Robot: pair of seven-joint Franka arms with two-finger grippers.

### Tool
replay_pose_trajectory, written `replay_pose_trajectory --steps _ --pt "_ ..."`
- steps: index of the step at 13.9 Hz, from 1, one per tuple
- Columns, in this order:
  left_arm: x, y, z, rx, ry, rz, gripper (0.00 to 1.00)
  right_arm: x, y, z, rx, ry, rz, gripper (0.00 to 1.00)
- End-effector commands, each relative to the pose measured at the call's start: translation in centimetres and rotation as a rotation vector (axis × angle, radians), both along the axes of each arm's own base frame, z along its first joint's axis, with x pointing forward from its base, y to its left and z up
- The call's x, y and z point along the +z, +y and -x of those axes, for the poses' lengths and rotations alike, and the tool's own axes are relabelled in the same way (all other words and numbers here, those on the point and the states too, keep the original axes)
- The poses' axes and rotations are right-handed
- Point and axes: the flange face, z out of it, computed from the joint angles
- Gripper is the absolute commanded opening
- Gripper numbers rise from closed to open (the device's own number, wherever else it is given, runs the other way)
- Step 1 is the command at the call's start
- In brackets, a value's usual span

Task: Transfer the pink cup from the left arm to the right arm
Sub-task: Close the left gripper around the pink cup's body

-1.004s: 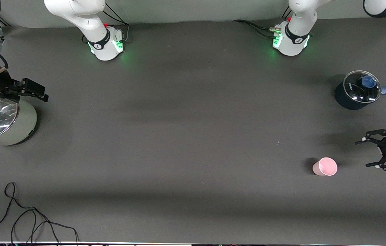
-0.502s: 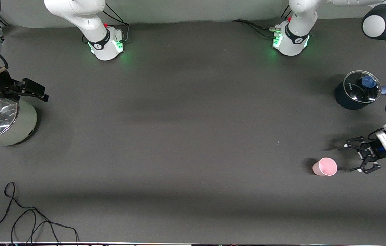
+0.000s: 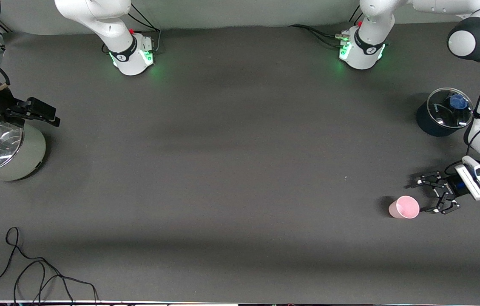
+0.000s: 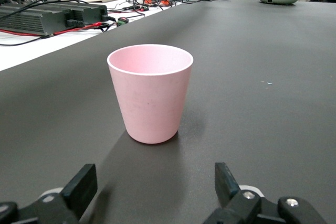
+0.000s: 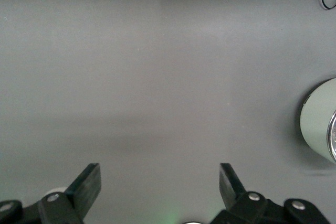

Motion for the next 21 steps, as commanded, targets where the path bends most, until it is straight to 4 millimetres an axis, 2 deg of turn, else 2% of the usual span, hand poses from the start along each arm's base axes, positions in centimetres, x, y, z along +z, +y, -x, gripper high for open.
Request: replay_pose_trajectory --steps 1,9,15,21 --pt "-1.0 -0.1 -0.2 0.018 -0.024 0.04 1.0 0.3 0.0 -0.1 -0.001 0.0 0.004 1.0" --pt "-1.9 -1.8 -0.7 0.045 -0.036 0.109 1.0 0.3 0.0 -0.1 0.001 0.002 0.004 1.0" --pt "-1.9 -5.1 -2.2 0.039 -0.054 0.147 1.0 0.3 -0.1 -0.1 -0.001 0.002 0.004 1.0" --pt "-3.1 -7.1 -2.9 0.046 -0.072 0.111 1.0 0.3 -0.1 -0.1 -0.001 0.001 0.005 1.0"
